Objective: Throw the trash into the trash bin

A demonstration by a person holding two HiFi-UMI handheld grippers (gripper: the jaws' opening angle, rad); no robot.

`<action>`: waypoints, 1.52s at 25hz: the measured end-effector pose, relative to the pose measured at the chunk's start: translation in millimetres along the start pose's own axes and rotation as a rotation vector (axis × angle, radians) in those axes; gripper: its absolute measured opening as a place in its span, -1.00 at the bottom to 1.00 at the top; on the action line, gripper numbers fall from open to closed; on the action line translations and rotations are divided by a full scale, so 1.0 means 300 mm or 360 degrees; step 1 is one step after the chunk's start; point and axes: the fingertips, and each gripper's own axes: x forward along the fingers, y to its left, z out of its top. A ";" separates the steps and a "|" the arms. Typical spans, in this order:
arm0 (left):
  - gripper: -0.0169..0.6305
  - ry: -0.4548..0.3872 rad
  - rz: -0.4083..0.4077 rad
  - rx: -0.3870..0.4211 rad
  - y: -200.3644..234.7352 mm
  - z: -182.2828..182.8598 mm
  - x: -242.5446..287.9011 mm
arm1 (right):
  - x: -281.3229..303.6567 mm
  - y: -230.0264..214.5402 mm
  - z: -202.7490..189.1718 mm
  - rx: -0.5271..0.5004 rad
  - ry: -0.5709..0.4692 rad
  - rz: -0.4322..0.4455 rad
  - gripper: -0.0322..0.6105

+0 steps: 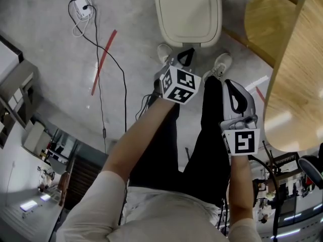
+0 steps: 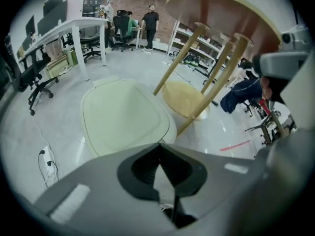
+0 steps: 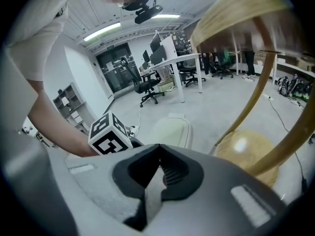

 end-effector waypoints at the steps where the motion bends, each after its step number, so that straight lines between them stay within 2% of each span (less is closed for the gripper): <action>1: -0.94 0.0015 0.0004 -0.0003 0.001 -0.008 0.015 | 0.006 -0.004 -0.005 0.0001 0.0000 0.0003 -0.89; 9: -0.94 0.0125 0.0050 -0.0005 0.020 -0.073 0.091 | 0.021 -0.024 -0.028 0.0032 -0.0007 -0.0007 -0.90; 13: -0.94 0.0147 0.0062 0.0033 0.017 -0.083 0.108 | 0.028 -0.034 -0.039 0.0037 -0.0003 -0.0005 -0.89; 20: -0.93 0.0159 0.0086 0.0009 0.014 -0.091 0.119 | 0.041 -0.031 -0.055 0.0024 0.0034 0.0023 -0.89; 24: -0.93 0.0176 0.0120 0.0037 0.013 -0.091 0.124 | 0.044 -0.022 -0.060 0.0023 0.0059 0.0035 -0.89; 38: -0.93 0.0151 0.0084 -0.0020 0.017 -0.078 0.111 | 0.049 0.020 -0.044 -0.0032 0.0091 0.0075 -0.89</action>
